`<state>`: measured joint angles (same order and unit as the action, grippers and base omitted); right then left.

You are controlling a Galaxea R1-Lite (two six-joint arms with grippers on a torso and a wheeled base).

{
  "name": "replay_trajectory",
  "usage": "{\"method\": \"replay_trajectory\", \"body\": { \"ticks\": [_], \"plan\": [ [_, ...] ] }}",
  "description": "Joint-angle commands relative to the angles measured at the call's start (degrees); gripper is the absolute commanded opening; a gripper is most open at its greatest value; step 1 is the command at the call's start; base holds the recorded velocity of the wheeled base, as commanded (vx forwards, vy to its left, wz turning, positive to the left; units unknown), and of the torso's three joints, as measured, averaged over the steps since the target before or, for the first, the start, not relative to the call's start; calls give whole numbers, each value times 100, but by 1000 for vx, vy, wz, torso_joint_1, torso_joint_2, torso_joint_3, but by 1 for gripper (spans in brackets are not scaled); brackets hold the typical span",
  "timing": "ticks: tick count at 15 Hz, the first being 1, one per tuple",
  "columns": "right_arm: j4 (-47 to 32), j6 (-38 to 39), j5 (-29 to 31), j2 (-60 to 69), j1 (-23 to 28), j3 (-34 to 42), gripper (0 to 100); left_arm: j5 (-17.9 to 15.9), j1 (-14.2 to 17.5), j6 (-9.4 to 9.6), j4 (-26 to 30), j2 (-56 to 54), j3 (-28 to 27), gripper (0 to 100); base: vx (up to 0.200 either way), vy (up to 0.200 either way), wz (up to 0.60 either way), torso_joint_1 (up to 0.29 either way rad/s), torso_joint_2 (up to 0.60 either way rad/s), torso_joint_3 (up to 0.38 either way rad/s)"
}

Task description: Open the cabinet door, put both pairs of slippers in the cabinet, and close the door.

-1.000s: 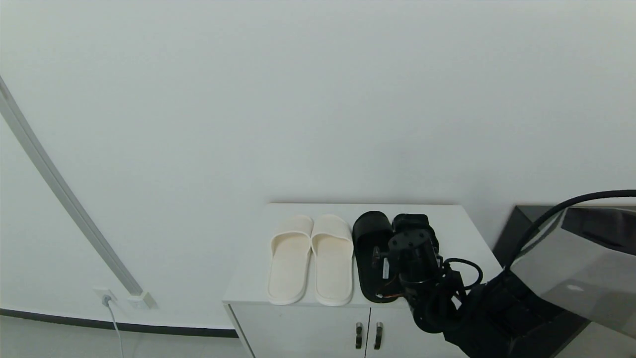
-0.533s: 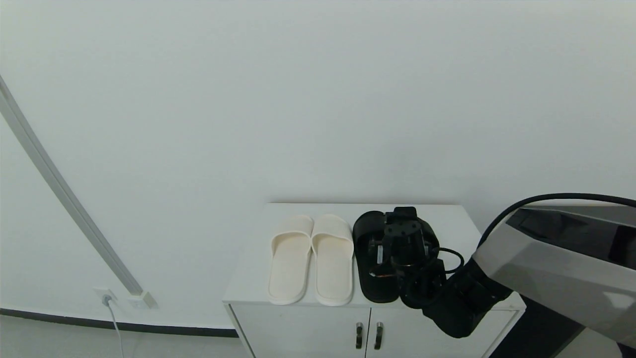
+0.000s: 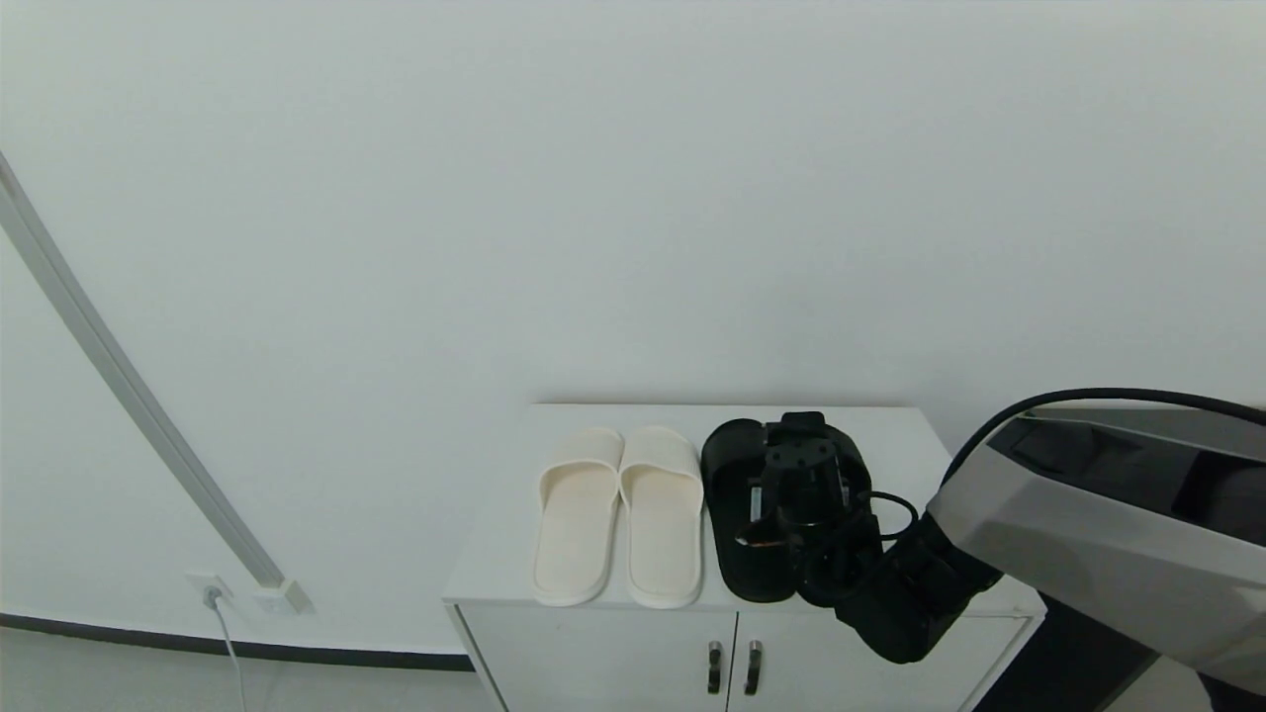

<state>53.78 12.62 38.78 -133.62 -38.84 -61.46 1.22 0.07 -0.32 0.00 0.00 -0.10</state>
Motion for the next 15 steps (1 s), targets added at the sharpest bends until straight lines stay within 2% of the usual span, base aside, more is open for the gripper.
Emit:
{"method": "replay_trajectory", "body": {
  "ticks": [1,3,5,8,9,11,15],
  "plan": [
    [9,4,-2,126,-1,126,0,1,1,-3,0,9,1,0,0,0,0,0,0,0],
    [71,-22,-11,477,-36,381,0,1,1,5,0,9,1,0,0,0,0,0,0,0],
    [88,-146,-336,1093,-133,873,0,1,1,14,0,9,1,0,0,0,0,0,0,0],
    [71,-339,-1188,2244,-282,1743,0,1,1,14,0,0,10,0,0,0,0,0,0,0],
    [71,-365,-1311,2367,-300,1857,0,1,1,14,0,9,1,0,0,0,0,0,0,0],
    [-123,-436,-2164,3035,-449,2438,0,1,1,14,0,9,1,0,0,0,0,0,0,0],
    [-659,-427,-2999,3571,-467,2736,0,1,1,14,0,0,1,0,0,0,0,0,0,0]
  ]
}}
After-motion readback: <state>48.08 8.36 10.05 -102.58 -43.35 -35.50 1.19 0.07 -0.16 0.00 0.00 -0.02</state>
